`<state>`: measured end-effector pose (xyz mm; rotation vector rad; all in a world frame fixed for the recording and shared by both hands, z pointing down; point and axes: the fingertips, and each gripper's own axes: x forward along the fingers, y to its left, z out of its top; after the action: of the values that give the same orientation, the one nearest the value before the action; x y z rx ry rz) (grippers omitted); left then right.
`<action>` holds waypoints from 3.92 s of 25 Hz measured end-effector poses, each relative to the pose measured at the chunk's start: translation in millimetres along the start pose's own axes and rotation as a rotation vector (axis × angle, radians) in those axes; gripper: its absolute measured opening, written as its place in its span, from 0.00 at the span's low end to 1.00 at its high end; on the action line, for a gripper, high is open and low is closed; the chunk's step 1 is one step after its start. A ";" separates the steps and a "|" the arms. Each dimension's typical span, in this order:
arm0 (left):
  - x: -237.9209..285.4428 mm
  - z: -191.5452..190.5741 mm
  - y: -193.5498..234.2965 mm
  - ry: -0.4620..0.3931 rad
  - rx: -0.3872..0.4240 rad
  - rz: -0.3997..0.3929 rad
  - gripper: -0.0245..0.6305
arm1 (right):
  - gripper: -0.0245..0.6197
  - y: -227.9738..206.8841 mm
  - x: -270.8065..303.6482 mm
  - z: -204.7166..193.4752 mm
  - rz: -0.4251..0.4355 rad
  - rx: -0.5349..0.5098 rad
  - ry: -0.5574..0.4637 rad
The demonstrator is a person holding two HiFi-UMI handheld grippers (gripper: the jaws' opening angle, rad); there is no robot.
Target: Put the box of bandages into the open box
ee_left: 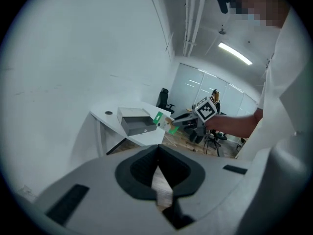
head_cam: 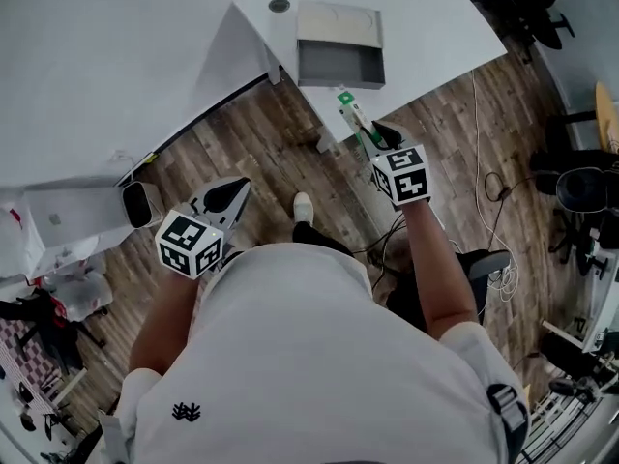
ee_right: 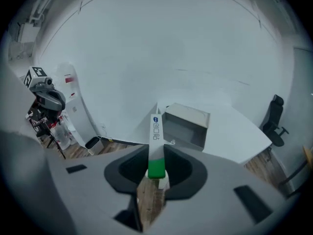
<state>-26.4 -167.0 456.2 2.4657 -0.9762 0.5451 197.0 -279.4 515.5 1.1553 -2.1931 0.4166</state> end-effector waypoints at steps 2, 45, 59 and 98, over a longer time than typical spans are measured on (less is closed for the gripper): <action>4.8 5.9 3.4 -0.003 -0.011 0.032 0.05 | 0.18 -13.6 19.1 13.6 0.020 -0.031 -0.001; -22.4 10.7 61.6 -0.017 -0.168 0.368 0.05 | 0.19 -63.9 222.7 50.9 0.084 -0.287 0.143; -19.1 13.3 60.5 -0.016 -0.132 0.288 0.05 | 0.29 -61.2 190.0 59.8 0.054 -0.287 0.096; -125.2 -59.2 72.5 -0.056 0.065 0.013 0.05 | 0.05 151.6 -14.0 -3.2 -0.094 0.036 -0.069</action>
<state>-174.1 -116.1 460.3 2.5459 -1.0121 0.5229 79.4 -182.7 510.1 1.3048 -2.1875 0.3825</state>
